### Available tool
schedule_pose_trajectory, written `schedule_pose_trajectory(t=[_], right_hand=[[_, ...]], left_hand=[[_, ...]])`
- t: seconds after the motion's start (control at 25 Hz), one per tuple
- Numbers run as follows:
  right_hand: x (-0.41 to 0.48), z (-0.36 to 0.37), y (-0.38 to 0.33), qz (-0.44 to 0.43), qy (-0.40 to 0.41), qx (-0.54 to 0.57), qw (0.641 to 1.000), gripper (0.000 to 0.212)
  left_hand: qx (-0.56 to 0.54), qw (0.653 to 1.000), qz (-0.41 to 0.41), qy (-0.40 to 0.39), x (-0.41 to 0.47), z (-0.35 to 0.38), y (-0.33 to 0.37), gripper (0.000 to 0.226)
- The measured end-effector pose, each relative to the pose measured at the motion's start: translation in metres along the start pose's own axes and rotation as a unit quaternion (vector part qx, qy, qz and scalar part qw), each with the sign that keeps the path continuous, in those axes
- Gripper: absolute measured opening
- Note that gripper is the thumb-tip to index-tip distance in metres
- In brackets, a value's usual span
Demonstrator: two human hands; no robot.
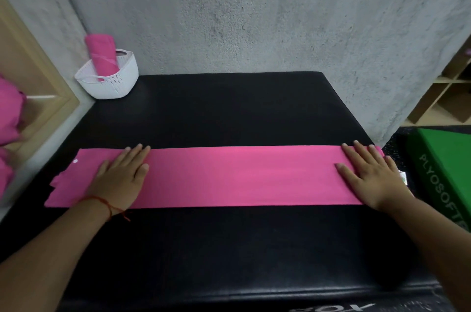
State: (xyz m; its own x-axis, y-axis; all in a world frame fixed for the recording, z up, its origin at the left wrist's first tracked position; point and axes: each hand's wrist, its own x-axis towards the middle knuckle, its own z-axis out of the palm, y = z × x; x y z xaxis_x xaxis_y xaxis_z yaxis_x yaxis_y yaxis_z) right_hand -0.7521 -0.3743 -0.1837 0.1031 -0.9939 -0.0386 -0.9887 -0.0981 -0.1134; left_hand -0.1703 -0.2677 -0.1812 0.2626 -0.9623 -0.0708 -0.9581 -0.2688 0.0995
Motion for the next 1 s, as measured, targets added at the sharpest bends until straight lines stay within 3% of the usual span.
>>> schedule_pose_trajectory(t=[0.12,0.2,0.32,0.44,0.52,0.72,0.88,1.0], right_hand=[[-0.001,-0.008,-0.013,0.043,-0.027,-0.032,0.998,0.087],[-0.002,-0.013,-0.06,0.049,-0.022,-0.013,0.998,0.089],[-0.018,-0.003,-0.193,-0.091,-0.028,0.073,0.993,0.075],[-0.035,0.02,-0.279,-0.205,-0.046,0.031,0.977,0.073],[-0.036,0.029,-0.281,-0.206,-0.039,0.008,0.978,0.075],[-0.036,0.036,-0.271,-0.205,-0.023,-0.008,0.978,0.078],[-0.034,0.037,-0.275,-0.197,-0.02,-0.004,0.98,0.078],[-0.037,0.033,-0.276,-0.195,-0.027,-0.008,0.98,0.078]], left_hand=[[0.001,1.0,-0.024,-0.018,0.003,-0.003,0.006,0.059],[0.002,0.999,-0.045,-0.027,0.003,-0.006,0.023,0.062],[-0.015,0.999,-0.033,-0.018,-0.004,-0.004,0.053,0.07],[-0.004,1.0,0.022,-0.007,-0.007,-0.003,0.04,0.073],[0.013,1.0,0.023,0.005,-0.003,-0.006,-0.007,0.071],[0.04,0.997,-0.06,0.002,0.004,-0.016,-0.117,0.06],[-0.001,0.996,-0.086,-0.015,0.015,-0.015,-0.121,0.057],[-0.022,0.987,-0.16,0.006,0.01,-0.024,-0.117,0.07]])
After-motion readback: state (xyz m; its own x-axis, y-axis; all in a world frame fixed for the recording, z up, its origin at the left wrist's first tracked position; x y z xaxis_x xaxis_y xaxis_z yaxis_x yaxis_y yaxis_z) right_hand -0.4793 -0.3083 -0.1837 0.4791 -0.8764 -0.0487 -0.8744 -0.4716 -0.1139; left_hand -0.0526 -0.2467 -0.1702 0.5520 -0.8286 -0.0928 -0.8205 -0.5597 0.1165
